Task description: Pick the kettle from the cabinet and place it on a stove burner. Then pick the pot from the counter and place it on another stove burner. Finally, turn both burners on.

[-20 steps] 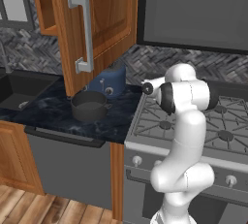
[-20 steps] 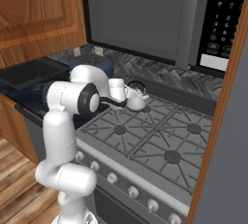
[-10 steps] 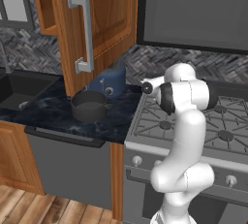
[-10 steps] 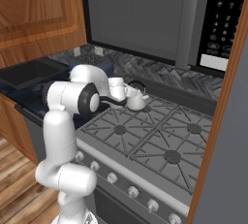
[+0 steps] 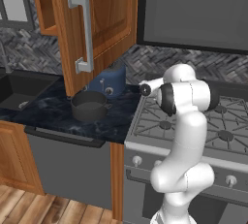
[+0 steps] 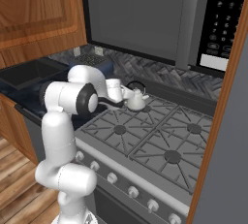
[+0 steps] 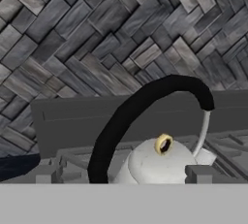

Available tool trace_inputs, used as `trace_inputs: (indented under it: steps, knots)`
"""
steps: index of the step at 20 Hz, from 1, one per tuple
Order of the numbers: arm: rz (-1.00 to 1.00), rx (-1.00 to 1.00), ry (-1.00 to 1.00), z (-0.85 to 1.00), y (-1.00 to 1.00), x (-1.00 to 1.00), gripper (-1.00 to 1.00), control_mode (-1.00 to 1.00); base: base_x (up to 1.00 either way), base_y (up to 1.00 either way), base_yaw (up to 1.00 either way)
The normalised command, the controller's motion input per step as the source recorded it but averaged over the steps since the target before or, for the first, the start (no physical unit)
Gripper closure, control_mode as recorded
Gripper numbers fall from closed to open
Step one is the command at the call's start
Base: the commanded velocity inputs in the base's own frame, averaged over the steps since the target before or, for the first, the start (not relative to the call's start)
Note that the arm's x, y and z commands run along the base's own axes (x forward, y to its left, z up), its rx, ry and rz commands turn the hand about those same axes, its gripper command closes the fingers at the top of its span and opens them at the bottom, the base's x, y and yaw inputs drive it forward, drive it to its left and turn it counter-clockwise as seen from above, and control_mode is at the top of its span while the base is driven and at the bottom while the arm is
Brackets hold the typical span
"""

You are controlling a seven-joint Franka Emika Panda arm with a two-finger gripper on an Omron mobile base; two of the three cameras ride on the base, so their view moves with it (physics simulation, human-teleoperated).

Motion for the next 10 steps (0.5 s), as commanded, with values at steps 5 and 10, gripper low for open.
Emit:
trace_inputs:
  steps: [5,10]
  knots:
    - [0.00,0.00,0.00,-0.14,0.21,-0.03,-1.00,-1.00,0.00,0.00,0.00]
    - [0.00,0.00,0.00,-0.15,0.22,-0.02,-1.00,-1.00,0.00,0.00,0.00]
